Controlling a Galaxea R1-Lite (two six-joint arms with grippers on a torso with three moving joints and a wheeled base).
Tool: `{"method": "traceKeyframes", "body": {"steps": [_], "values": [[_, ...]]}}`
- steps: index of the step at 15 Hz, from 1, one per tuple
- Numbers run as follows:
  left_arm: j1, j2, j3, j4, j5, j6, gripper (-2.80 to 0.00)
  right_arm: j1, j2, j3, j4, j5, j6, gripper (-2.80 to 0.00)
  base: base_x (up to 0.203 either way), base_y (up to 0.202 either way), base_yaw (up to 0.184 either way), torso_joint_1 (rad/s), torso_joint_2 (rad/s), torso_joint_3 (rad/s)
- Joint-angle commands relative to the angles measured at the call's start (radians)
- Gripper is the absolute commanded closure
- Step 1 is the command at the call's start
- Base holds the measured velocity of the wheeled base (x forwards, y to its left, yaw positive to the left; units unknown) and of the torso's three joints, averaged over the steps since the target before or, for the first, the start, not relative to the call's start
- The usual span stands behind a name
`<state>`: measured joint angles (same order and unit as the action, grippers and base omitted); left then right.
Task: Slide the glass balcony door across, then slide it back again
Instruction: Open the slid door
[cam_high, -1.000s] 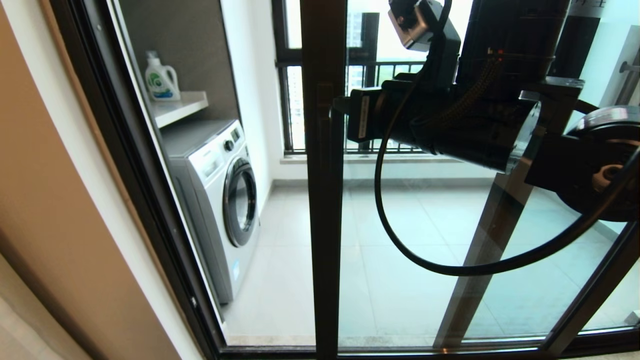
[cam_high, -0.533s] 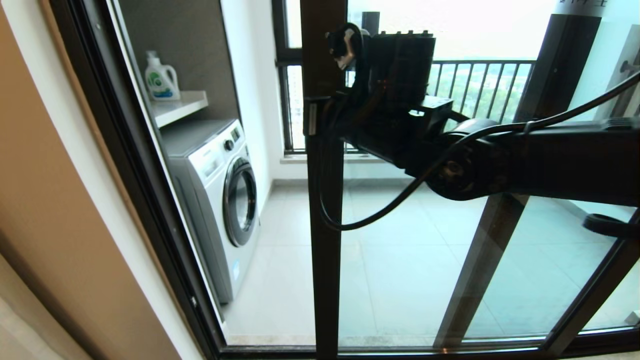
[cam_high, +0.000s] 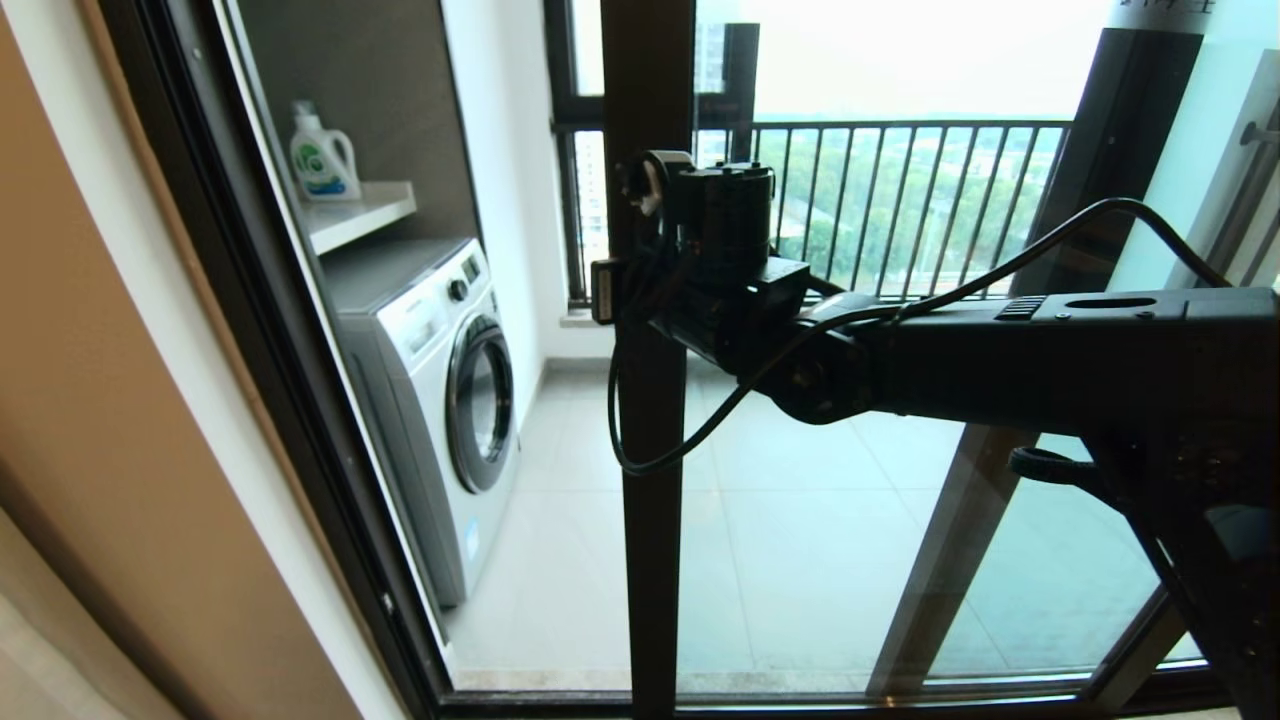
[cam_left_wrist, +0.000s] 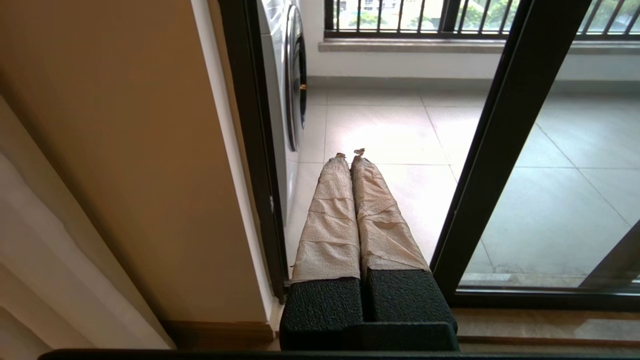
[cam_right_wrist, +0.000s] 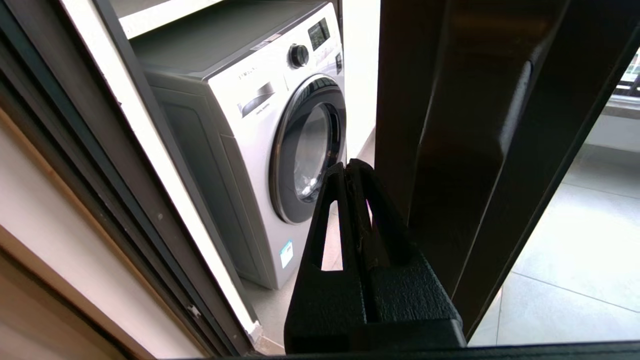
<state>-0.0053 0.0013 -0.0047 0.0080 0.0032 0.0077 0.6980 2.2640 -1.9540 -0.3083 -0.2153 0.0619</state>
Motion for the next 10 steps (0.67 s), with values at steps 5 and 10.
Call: {"method": "traceKeyframes", "body": {"steps": [5, 10], "values": [[-0.001, 0.002, 0.000, 0.000, 0.001, 0.000, 0.00, -0.061, -0.007, 0.000, -0.006, -0.003, 0.042, 0.00, 0.000, 0.000, 0.000, 0.000, 0.00, 0.000], [-0.001, 0.002, 0.000, 0.000, 0.000, 0.000, 0.00, -0.089, -0.016, 0.004, -0.006, -0.037, 0.045, 0.00, 0.000, 0.000, 0.000, 0.000, 0.00, 0.000]]}}
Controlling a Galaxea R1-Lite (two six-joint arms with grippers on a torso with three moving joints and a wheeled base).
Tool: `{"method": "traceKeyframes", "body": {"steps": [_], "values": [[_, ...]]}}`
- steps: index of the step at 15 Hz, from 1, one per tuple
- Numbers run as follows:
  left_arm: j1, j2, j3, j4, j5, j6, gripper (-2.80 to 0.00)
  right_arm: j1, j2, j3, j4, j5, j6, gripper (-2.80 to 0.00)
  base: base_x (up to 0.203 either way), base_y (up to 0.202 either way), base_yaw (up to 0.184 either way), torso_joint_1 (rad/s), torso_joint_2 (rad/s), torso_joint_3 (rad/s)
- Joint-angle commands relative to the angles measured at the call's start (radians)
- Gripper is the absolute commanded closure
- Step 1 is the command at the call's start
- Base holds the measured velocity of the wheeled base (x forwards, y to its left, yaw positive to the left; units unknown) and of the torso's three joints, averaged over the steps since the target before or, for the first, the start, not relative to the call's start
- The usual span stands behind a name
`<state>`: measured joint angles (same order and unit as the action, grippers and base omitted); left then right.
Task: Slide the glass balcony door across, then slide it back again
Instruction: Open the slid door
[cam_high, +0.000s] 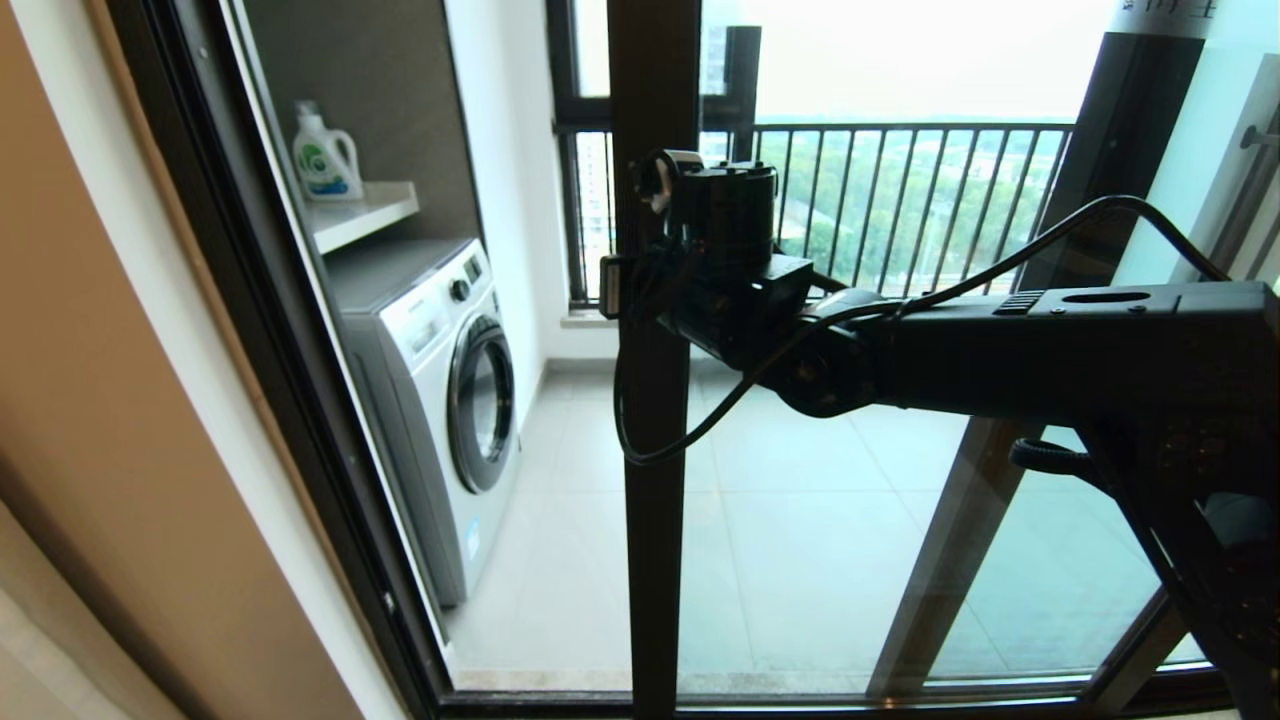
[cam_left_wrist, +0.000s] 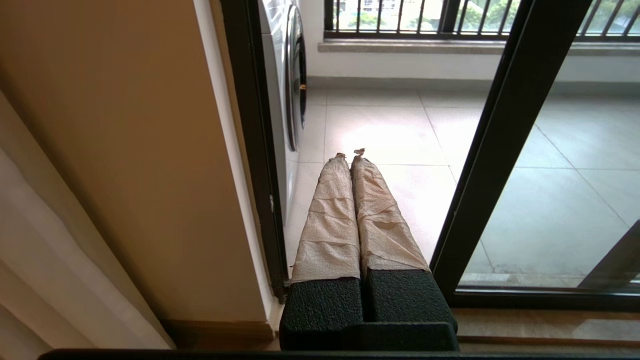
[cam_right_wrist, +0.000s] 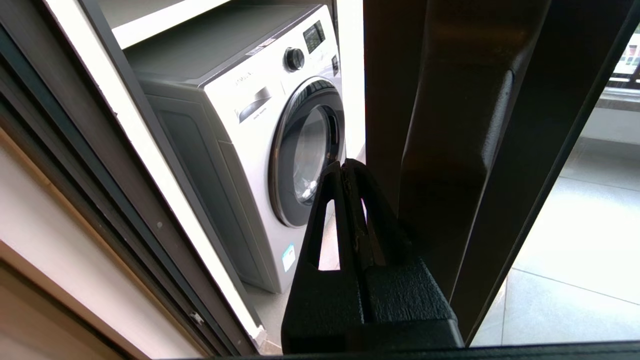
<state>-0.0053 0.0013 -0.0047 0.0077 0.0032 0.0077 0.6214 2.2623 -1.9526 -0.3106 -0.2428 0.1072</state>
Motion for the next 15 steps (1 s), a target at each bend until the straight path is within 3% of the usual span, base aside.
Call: {"method": "traceKeyframes", "body": {"steps": [1, 10, 15], "values": [[-0.001, 0.002, 0.000, 0.000, 0.000, 0.000, 0.00, -0.018, -0.015, 0.004, -0.004, -0.010, 0.000, 0.00, 0.000, 0.000, 0.000, 0.000, 0.00, 0.000], [-0.001, 0.002, 0.000, 0.000, 0.000, 0.000, 0.00, -0.079, -0.031, 0.038, -0.004, -0.031, -0.003, 0.00, 0.000, 0.000, 0.000, 0.000, 0.00, 0.000], [-0.001, 0.002, 0.000, 0.000, 0.001, 0.000, 0.00, -0.106, -0.097, 0.133, -0.005, -0.030, -0.009, 0.00, 0.000, 0.000, 0.000, 0.000, 0.00, 0.000]]}}
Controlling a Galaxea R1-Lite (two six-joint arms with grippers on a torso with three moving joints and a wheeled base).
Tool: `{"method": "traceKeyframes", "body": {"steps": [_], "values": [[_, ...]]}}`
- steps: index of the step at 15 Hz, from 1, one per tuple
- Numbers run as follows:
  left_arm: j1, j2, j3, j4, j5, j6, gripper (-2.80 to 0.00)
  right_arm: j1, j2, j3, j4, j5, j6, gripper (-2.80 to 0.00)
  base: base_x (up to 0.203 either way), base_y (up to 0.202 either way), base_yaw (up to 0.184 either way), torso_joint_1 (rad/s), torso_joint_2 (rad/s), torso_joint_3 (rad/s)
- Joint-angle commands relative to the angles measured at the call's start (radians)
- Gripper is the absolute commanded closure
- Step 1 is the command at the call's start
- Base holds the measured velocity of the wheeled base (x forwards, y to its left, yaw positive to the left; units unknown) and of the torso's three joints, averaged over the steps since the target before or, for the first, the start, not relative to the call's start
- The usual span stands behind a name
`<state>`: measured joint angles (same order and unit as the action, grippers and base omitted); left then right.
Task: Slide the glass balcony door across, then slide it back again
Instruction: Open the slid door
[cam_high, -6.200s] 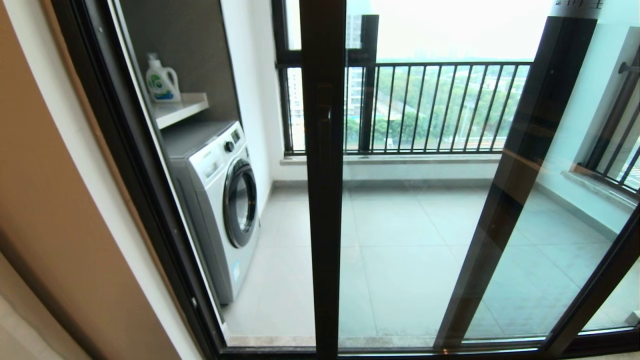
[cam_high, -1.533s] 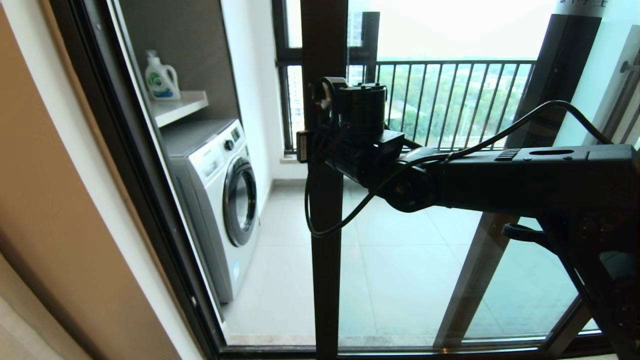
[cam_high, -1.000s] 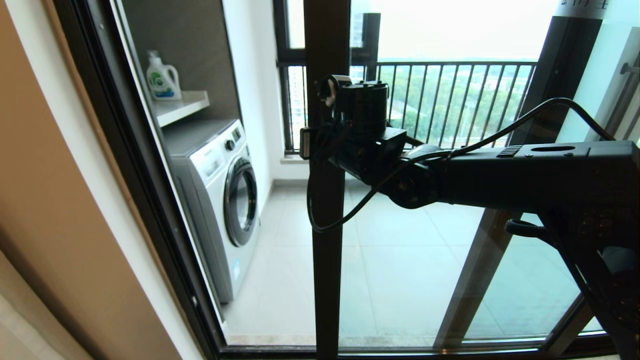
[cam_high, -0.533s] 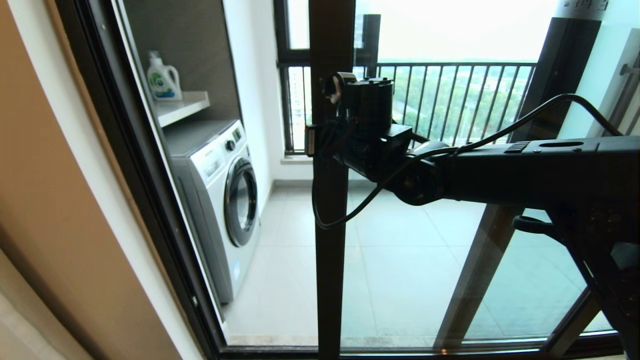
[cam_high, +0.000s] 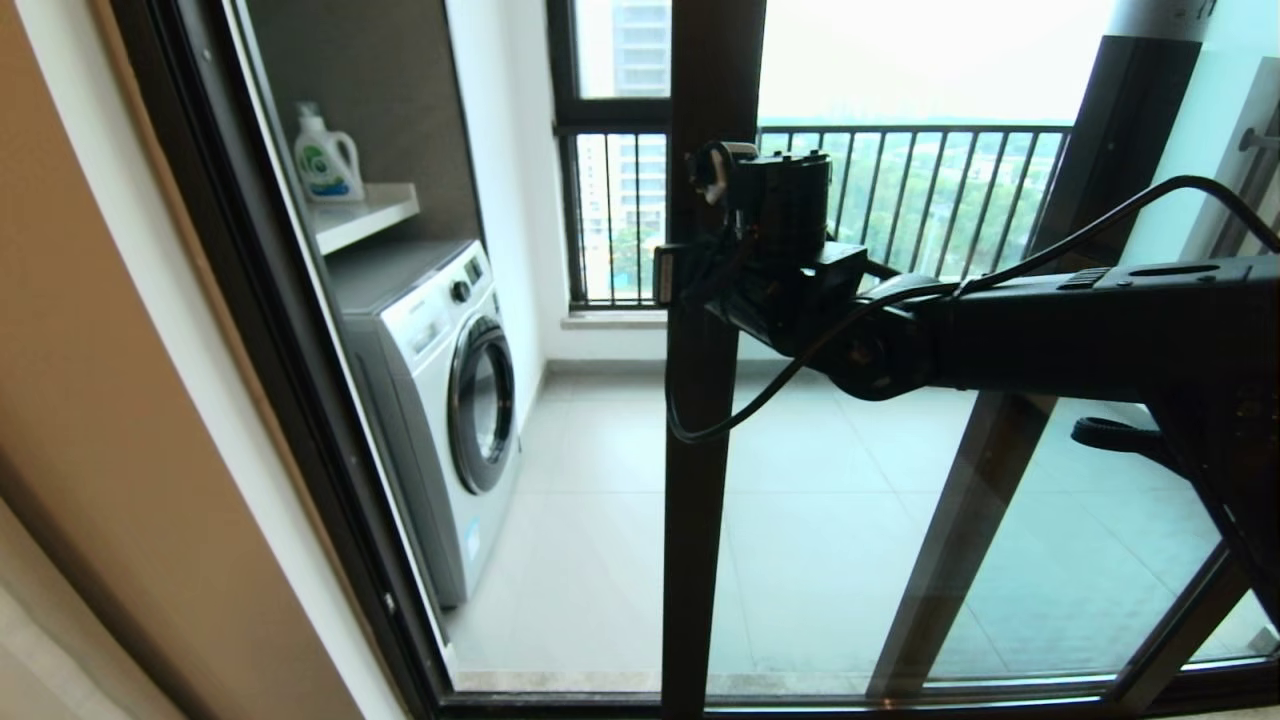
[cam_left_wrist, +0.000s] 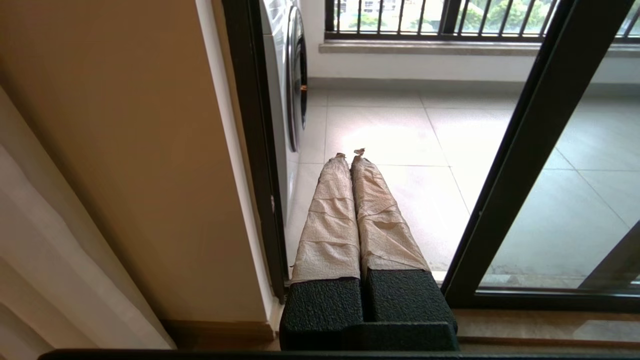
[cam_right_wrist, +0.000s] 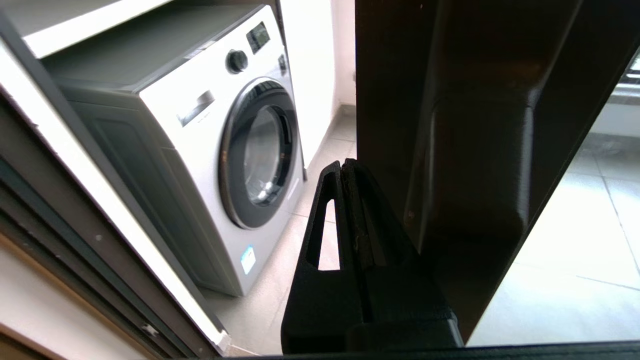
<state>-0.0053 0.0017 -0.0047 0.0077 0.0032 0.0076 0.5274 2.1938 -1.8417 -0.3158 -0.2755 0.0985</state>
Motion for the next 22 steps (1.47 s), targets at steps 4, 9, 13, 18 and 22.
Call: {"method": "traceKeyframes", "body": {"steps": [4, 9, 13, 18, 22], "values": [[0.001, 0.001, 0.000, 0.000, 0.000, 0.000, 0.00, -0.059, -0.084, 0.090, -0.007, 0.003, -0.002, 0.00, 0.000, 0.000, 0.000, 0.000, 0.00, 0.000], [0.000, 0.001, 0.000, 0.000, 0.000, 0.000, 0.00, -0.064, -0.130, 0.132, -0.023, 0.006, -0.019, 0.00, 0.000, 0.000, 0.000, 0.000, 0.00, 0.000], [-0.001, 0.001, 0.000, 0.000, 0.000, 0.000, 0.00, -0.078, -0.118, 0.120, -0.045, 0.010, -0.064, 0.00, 0.000, 0.000, 0.000, 0.000, 0.00, 0.000], [0.000, 0.000, 0.000, 0.000, 0.001, 0.000, 0.00, -0.130, -0.054, 0.051, -0.045, 0.010, -0.077, 0.00, 0.000, 0.000, 0.000, 0.000, 0.00, 0.000], [0.001, 0.001, 0.000, 0.000, 0.001, 0.000, 0.00, -0.191, -0.055, 0.059, -0.043, 0.010, -0.080, 0.00, 0.000, 0.000, 0.000, 0.000, 0.00, 0.000]]}}
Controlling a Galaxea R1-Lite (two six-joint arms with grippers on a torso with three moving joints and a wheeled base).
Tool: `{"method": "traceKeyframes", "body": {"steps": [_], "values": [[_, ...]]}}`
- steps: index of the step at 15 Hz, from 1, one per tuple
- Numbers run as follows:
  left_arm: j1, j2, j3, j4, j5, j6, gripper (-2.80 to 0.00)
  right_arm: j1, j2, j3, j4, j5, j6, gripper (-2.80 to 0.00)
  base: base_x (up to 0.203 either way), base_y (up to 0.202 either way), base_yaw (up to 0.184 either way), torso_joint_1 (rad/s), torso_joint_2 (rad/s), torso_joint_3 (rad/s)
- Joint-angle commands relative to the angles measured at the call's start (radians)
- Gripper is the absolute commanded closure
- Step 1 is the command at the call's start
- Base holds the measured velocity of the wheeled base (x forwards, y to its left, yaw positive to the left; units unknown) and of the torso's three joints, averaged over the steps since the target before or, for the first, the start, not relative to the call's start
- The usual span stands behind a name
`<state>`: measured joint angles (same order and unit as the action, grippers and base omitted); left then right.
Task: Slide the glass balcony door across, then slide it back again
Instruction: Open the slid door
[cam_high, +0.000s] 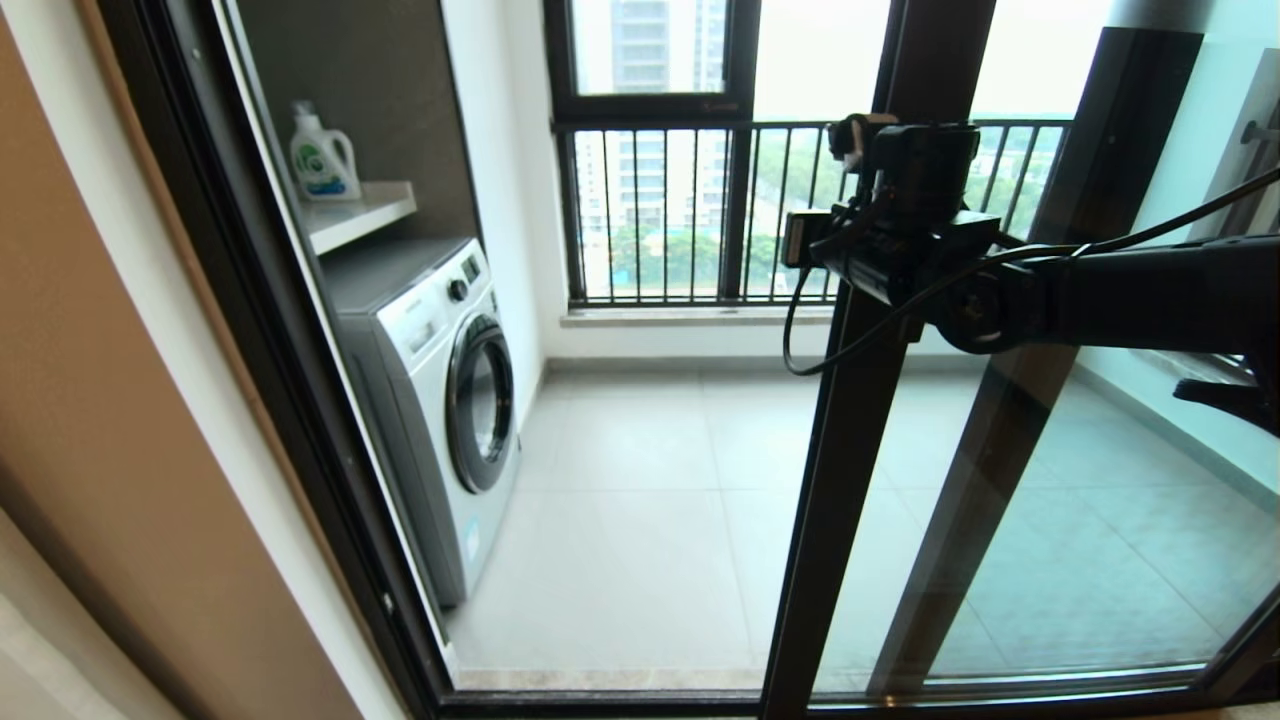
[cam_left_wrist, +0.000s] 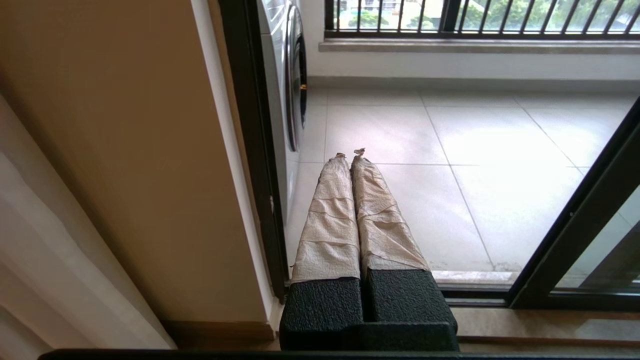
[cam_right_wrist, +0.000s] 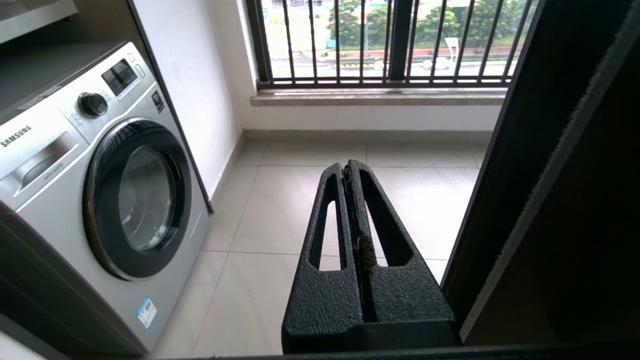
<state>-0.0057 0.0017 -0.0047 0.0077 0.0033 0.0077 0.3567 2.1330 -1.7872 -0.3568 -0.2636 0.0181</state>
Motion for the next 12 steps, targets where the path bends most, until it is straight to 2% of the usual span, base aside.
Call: {"method": "traceKeyframes", "body": {"steps": [1, 12], "values": [[0.000, 0.000, 0.000, 0.000, 0.000, 0.000, 0.00, -0.037, 0.004, 0.007, -0.002, -0.002, 0.000, 0.00, 0.000, 0.000, 0.000, 0.000, 0.00, 0.000], [0.000, 0.001, 0.000, 0.000, 0.000, 0.000, 0.00, -0.143, -0.073, 0.103, -0.005, 0.003, -0.002, 0.00, 0.000, 0.000, 0.000, 0.000, 0.00, 0.000]]}}
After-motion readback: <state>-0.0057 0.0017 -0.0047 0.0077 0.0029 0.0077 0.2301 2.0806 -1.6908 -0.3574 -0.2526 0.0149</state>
